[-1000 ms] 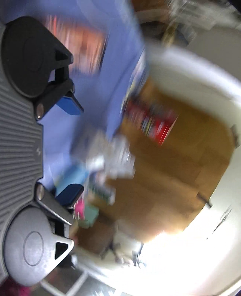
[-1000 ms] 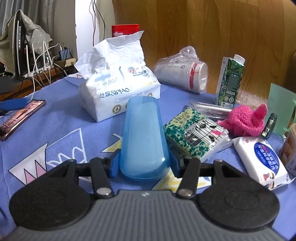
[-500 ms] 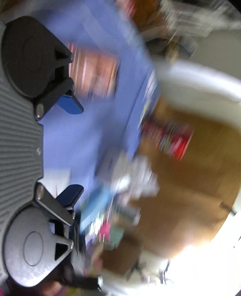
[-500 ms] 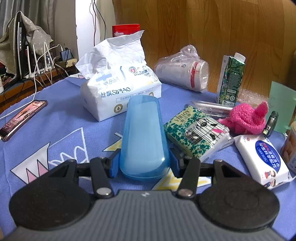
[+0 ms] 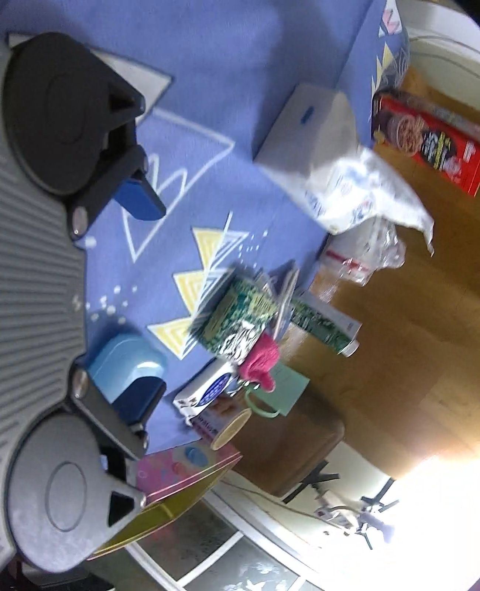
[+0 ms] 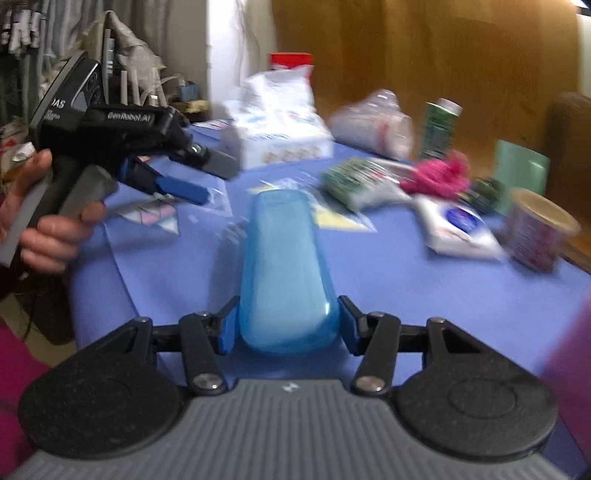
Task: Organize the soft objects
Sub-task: 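Move the right gripper to the blue plastic case and grasp it, then lift the blue plastic case with the right gripper toward the tin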
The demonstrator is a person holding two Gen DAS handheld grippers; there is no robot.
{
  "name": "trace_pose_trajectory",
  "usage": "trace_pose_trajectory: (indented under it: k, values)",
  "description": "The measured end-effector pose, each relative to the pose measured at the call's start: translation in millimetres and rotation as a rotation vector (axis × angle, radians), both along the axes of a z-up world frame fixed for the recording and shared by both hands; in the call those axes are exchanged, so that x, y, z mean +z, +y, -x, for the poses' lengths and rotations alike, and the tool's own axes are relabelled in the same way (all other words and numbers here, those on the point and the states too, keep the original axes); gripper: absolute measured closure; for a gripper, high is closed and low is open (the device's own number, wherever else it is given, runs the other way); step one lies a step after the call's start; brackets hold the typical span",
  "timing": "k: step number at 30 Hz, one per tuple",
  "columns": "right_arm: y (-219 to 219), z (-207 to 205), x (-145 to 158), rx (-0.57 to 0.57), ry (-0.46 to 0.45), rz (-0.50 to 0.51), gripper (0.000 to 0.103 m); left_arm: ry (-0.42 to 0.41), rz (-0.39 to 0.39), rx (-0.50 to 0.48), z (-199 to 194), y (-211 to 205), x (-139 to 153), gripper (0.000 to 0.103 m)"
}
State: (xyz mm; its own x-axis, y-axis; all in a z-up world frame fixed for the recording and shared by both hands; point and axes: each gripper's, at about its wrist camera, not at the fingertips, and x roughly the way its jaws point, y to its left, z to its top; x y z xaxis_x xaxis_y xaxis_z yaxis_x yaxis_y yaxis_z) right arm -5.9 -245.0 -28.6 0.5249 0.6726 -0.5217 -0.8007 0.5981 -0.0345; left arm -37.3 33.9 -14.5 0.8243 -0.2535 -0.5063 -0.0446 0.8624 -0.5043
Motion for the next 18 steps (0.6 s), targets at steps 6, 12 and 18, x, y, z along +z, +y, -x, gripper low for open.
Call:
trace_pose_trajectory:
  k: [6,12,18]
  values:
    - [-31.8,0.5,-4.9,-0.146,0.037,-0.064,0.034,0.015,-0.013,-0.031,-8.4,-17.2,1.1,0.006]
    - [-22.8,4.1,-5.1,-0.097,0.017,-0.05,0.033,0.024,-0.025,-0.052,-8.3,-28.1,2.1,0.004]
    - [-23.3,-10.8,-3.2,-0.097,0.037,-0.043,0.032,0.032,-0.012,-0.073,-3.6,-32.5,2.1,0.004]
